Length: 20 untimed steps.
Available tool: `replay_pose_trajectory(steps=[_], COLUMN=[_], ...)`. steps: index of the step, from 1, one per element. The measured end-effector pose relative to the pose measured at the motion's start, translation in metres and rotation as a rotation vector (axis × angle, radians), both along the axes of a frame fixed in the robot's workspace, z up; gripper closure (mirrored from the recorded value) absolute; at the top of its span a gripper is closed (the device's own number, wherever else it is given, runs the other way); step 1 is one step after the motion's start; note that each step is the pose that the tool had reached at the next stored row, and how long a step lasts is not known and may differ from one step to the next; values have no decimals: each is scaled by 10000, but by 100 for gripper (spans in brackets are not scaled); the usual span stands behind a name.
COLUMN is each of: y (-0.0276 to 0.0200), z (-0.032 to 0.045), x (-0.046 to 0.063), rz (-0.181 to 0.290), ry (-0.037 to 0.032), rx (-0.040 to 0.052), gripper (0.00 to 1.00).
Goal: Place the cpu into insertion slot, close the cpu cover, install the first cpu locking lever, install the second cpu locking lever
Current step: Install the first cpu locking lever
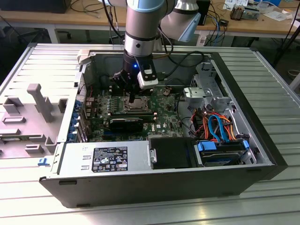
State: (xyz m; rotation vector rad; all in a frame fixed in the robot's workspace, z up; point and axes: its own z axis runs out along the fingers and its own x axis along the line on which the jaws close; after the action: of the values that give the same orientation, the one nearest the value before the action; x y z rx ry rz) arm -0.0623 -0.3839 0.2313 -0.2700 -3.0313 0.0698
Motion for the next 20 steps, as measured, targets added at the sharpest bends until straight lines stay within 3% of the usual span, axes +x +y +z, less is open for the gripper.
replay_pose_trajectory(steps=[20], y=[0], z=[0], x=[0], rz=[344], ry=[0], rx=[1], gripper=[89])
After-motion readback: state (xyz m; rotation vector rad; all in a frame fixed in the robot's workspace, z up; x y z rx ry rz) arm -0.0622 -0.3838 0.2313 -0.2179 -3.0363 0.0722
